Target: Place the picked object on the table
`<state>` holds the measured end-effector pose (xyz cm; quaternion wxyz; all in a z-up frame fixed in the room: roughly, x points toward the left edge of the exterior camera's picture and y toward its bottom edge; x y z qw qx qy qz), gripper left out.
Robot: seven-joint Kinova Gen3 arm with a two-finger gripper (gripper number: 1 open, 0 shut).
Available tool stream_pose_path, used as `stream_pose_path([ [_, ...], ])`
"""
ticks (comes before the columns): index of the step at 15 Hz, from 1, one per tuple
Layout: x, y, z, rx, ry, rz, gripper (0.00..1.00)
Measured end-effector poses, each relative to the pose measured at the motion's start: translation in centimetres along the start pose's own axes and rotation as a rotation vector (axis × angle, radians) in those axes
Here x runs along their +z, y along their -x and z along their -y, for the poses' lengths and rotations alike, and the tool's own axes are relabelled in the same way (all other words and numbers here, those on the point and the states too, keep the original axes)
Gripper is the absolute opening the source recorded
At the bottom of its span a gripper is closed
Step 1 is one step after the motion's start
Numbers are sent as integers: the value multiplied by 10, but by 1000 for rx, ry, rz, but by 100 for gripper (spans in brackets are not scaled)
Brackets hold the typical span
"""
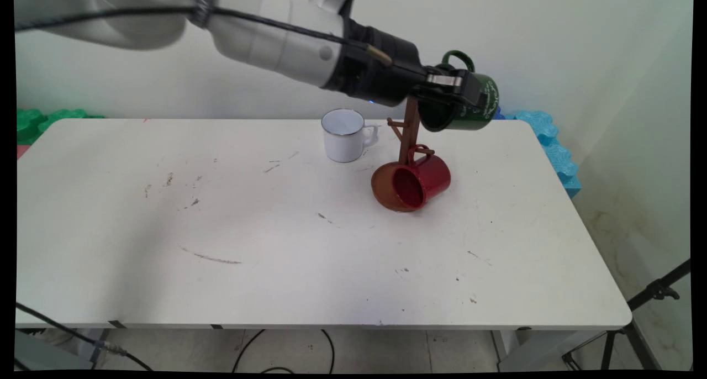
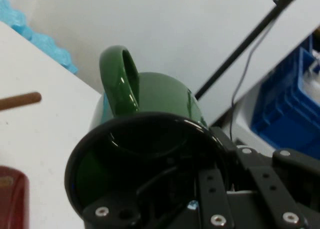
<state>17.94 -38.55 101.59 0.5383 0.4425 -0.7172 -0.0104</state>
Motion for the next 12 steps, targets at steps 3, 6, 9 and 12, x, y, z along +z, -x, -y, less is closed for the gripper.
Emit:
stream_pose_path([
  [3,-23,-9,8,83,17,78,0],
  [6,-48,-20,24,178,28,156,0],
  [9,-65,-26,37,243,27,214,0],
  [12,-84,-30,54,314,12,289,0],
])
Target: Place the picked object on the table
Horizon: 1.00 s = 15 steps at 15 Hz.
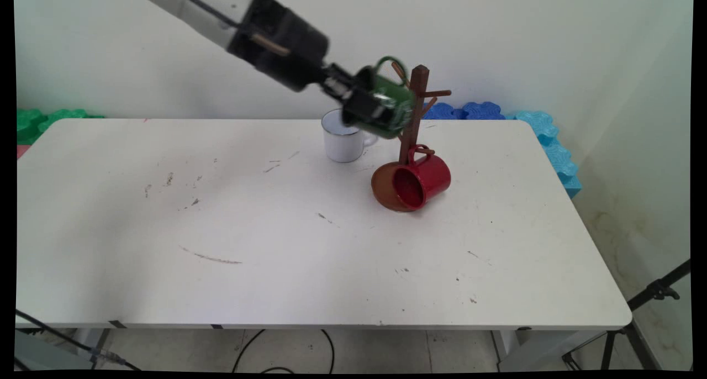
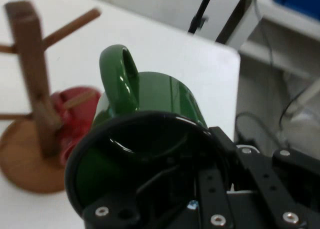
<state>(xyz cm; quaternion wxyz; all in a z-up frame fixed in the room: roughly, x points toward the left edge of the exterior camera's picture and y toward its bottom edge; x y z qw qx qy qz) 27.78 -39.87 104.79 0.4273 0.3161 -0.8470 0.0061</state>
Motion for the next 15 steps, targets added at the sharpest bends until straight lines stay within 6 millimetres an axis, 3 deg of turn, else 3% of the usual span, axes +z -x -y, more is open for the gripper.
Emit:
stream_pose_path([
  [3,-25,9,11,120,32,85,0],
  [7,-42,30,38,207,-24,242,0],
  [11,-42,51,64,267,-82,384,0],
  [15,-30,64,82,308,-117,476,0],
])
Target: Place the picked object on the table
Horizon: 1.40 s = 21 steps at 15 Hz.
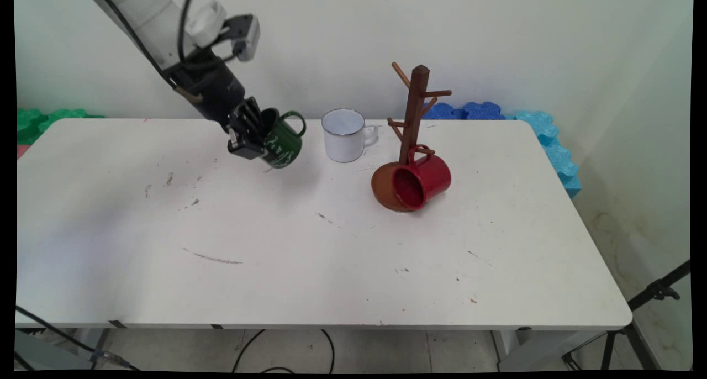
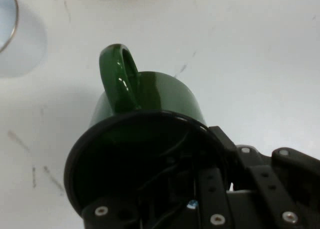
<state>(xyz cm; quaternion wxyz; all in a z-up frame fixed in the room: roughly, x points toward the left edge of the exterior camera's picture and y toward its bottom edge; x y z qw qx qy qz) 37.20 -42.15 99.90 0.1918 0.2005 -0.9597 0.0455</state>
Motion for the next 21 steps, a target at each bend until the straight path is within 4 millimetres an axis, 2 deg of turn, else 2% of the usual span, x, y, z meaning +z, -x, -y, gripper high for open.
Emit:
stream_pose_path([
  [3,20,-2,9,20,-21,55,0],
  [12,83,-22,32,20,-39,163,0],
  [21,126,-38,45,15,-28,204,0],
])
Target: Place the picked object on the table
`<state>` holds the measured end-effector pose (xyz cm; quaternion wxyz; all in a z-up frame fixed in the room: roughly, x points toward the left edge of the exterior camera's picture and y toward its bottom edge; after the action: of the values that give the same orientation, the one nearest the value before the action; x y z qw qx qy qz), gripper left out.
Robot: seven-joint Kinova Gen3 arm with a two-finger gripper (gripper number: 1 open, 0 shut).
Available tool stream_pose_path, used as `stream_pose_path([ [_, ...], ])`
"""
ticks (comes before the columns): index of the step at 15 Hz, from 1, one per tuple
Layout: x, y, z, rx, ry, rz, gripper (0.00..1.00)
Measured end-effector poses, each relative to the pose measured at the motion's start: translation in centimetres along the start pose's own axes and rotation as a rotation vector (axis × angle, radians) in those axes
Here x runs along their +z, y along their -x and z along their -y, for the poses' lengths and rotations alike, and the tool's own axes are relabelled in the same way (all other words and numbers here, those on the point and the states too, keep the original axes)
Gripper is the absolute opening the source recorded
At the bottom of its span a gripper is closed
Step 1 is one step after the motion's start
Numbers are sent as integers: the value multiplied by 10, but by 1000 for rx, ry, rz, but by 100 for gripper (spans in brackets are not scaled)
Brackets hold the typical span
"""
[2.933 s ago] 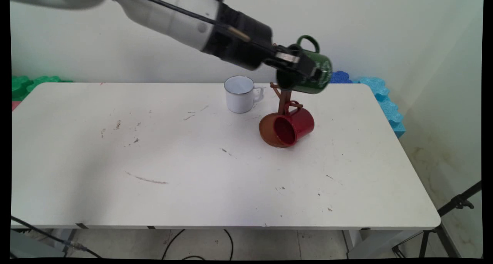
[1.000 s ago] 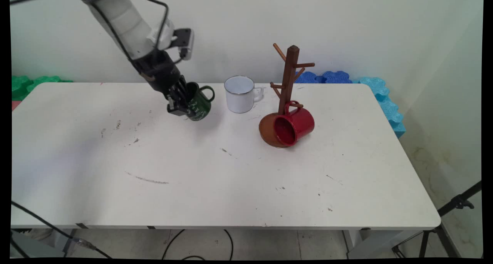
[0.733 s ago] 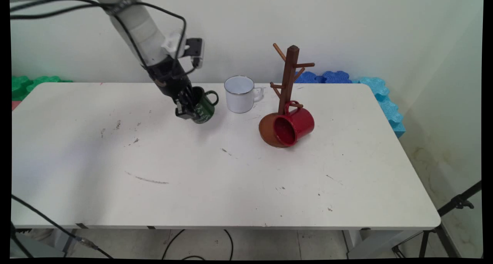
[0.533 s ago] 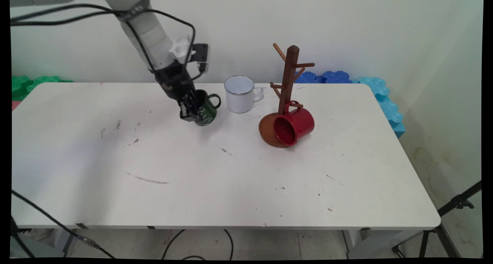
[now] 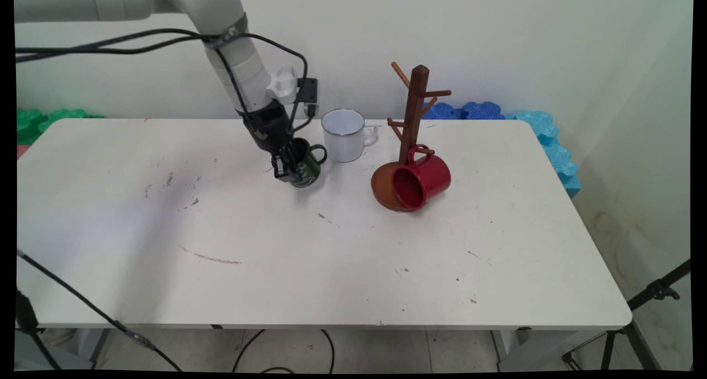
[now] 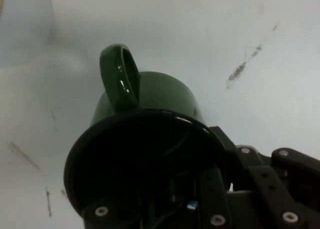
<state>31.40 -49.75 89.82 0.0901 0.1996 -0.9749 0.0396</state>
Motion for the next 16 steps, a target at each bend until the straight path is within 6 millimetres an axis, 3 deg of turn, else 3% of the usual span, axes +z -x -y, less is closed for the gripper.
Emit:
stream_pose_path([
  [16,36,-15,9,-12,7,18,0],
])
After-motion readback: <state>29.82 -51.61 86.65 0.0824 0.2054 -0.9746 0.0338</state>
